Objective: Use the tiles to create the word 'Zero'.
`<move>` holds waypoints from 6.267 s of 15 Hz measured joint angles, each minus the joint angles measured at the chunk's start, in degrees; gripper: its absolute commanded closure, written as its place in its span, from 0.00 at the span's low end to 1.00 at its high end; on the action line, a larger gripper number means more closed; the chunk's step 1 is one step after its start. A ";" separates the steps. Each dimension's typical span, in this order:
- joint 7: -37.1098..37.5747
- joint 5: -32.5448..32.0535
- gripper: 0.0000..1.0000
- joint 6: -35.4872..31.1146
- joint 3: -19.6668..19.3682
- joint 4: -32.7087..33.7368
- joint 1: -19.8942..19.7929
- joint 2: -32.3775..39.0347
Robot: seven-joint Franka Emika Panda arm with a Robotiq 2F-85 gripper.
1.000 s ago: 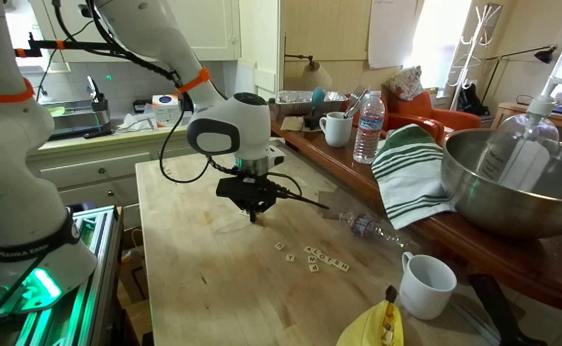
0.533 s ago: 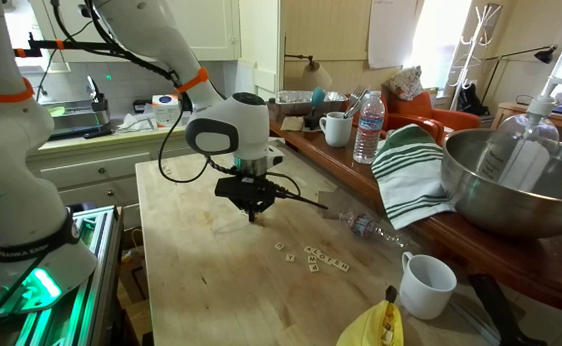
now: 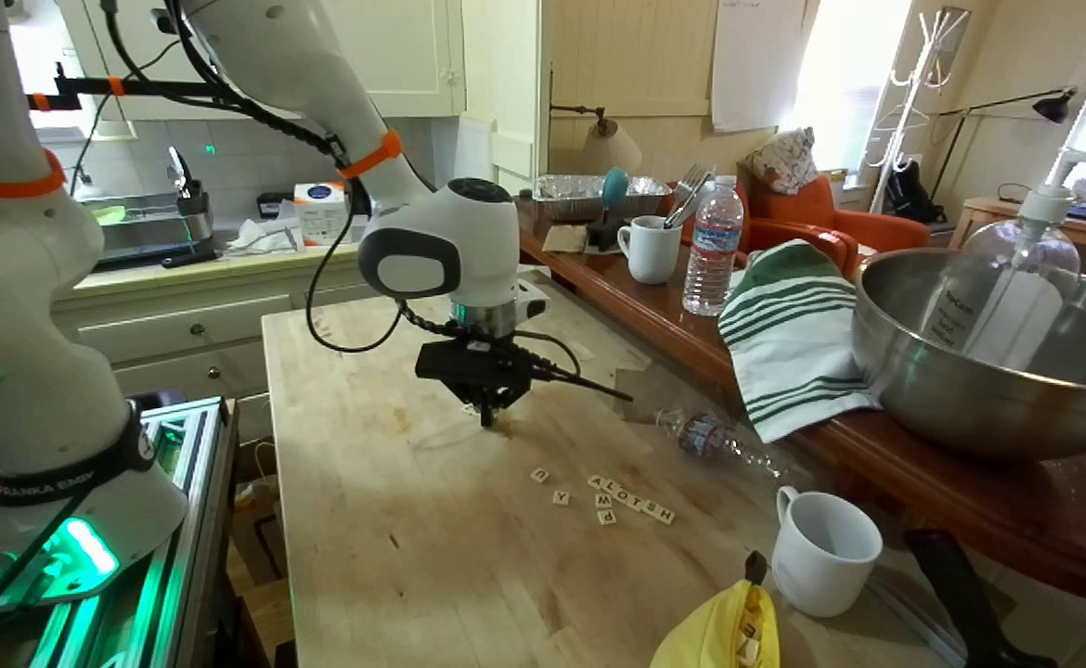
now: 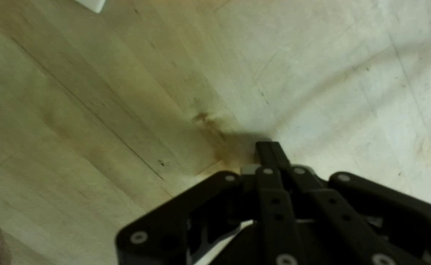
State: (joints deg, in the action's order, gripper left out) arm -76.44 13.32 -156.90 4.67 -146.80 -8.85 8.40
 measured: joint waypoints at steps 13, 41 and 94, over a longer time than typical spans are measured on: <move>0.03 0.10 1.00 -0.85 0.01 -0.17 0.31 0.00; 24.08 7.30 1.00 -11.81 -9.78 9.33 -1.03 1.39; 53.53 -18.73 1.00 -8.24 -11.50 20.31 -4.00 15.46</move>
State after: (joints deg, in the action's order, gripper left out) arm -22.91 -5.41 -165.14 -6.83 -126.49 -12.85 23.86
